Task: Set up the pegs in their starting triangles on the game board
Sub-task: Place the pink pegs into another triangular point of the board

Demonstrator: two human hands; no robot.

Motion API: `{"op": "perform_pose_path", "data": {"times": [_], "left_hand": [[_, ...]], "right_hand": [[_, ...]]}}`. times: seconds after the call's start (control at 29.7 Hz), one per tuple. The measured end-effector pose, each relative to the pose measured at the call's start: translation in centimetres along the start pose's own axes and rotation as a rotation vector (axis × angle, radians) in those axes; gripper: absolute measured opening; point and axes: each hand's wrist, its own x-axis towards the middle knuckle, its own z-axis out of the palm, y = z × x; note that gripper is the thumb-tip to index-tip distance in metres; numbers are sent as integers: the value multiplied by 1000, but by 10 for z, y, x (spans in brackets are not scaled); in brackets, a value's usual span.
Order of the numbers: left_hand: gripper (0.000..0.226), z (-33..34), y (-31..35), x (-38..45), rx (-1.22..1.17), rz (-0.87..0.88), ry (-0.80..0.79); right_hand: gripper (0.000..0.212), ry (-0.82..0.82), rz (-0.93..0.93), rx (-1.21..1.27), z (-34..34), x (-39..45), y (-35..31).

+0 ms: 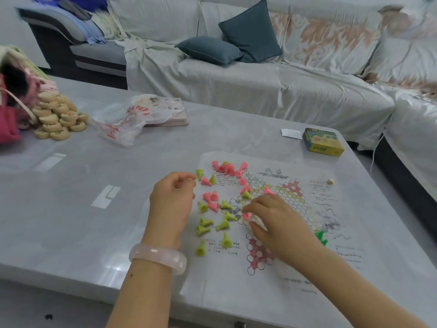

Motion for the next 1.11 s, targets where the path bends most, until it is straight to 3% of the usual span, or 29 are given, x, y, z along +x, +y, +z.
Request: {"op": "perform_pose_path", "data": {"times": [0.13, 0.24, 0.34, 0.51, 0.57, 0.64, 0.74, 0.81, 0.94, 1.11], "left_hand": [[31, -9, 3, 1, -170, -38, 16], [31, -11, 6, 1, -280, -60, -24], [28, -9, 6, 0, -447, -144, -90], [21, 8, 2, -2, -846, -429, -265], [26, 13, 4, -5, -967, -488, -342], [24, 14, 5, -7, -1028, -525, -309], [20, 8, 5, -5, -1026, -524, -174], [20, 5, 4, -2, -999, -486, -138], [17, 5, 4, -2, -984, -509, -124], [18, 16, 3, -1, -1003, -553, -142]], "right_hand": [[34, -151, 42, -273, 8, 37, -6], [32, -283, 69, -317, 13, 49, -13], [24, -262, 62, -278, 8, 57, -14], [11, 76, -70, 338, -26, 59, -45], [13, 37, -77, 565, -30, 60, -58], [12, 52, 18, 678, -27, 66, -50], [16, 159, 233, 370, -21, 93, -7], [30, 2, 325, 104, -11, 108, 19], [53, -265, 371, -15, 19, 131, 34], [27, -161, 398, 3, 31, 146, 27]]}}
